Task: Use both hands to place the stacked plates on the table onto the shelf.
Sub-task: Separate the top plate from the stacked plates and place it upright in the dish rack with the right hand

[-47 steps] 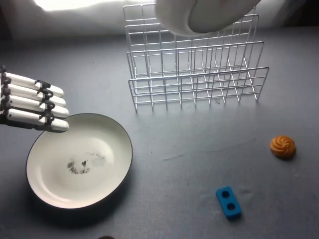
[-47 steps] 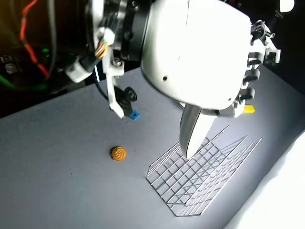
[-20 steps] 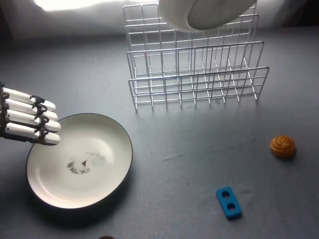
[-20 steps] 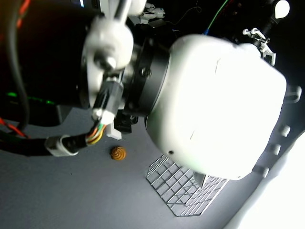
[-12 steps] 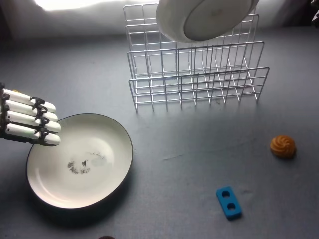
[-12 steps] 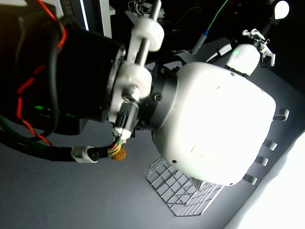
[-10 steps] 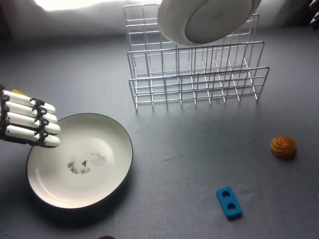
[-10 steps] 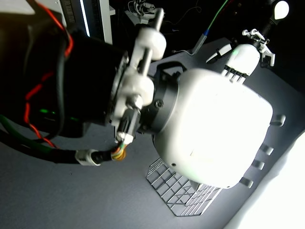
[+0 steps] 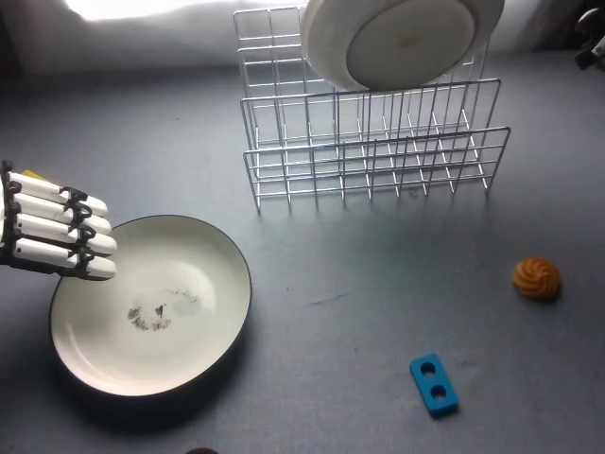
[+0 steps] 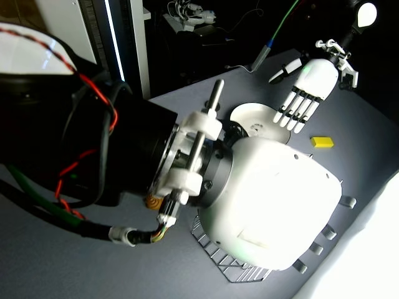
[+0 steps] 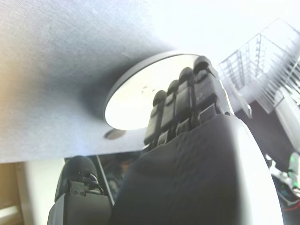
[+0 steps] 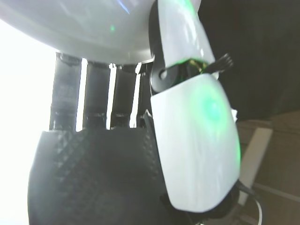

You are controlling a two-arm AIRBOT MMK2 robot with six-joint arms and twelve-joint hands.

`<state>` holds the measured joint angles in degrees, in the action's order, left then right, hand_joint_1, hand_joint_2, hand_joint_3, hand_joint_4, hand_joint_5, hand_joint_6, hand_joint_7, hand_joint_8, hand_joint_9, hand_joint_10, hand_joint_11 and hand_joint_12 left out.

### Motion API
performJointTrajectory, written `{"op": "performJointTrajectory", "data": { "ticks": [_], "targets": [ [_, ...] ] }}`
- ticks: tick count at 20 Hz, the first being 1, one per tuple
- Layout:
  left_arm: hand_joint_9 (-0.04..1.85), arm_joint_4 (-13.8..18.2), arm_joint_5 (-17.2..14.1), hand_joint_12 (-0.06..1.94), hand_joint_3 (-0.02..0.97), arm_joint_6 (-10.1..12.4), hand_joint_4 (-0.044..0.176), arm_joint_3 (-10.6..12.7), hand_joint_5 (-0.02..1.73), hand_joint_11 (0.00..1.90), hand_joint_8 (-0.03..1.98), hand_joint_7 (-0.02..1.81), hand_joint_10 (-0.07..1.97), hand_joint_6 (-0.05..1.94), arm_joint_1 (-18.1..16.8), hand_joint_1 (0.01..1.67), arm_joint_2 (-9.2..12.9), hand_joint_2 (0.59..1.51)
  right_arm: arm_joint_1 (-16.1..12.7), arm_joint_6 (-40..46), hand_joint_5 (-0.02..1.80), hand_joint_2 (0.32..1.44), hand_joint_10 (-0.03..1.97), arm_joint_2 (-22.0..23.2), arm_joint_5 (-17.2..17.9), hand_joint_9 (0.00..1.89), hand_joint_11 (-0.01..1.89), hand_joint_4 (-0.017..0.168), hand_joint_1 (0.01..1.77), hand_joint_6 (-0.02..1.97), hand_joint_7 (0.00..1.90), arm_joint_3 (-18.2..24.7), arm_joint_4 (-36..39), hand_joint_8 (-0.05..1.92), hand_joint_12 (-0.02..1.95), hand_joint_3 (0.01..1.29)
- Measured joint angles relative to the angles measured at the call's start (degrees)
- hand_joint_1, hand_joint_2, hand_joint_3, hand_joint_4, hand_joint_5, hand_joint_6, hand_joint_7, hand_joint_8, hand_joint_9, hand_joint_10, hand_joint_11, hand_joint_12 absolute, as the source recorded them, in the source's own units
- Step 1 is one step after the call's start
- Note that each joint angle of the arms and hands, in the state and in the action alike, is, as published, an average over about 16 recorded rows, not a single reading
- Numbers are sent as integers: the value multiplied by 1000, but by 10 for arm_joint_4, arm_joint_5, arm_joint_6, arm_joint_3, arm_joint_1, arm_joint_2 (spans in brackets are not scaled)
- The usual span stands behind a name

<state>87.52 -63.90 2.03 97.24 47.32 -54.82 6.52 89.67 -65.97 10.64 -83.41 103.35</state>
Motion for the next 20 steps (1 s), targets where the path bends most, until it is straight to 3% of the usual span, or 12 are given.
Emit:
{"op": "performJointTrajectory", "data": {
  "ticks": [20],
  "targets": [
    [18, -1, 3, -16, 20, -2, 5, 6, 23, 21, -7, 18, 8, 7, 15, 18, -6, 1064, 68, 15, 880, 1018, 1137, -35, -36, 991, 846, -9, 1375, 891, 1038, -34, -20, 851, 1314, 11]
  ]
}}
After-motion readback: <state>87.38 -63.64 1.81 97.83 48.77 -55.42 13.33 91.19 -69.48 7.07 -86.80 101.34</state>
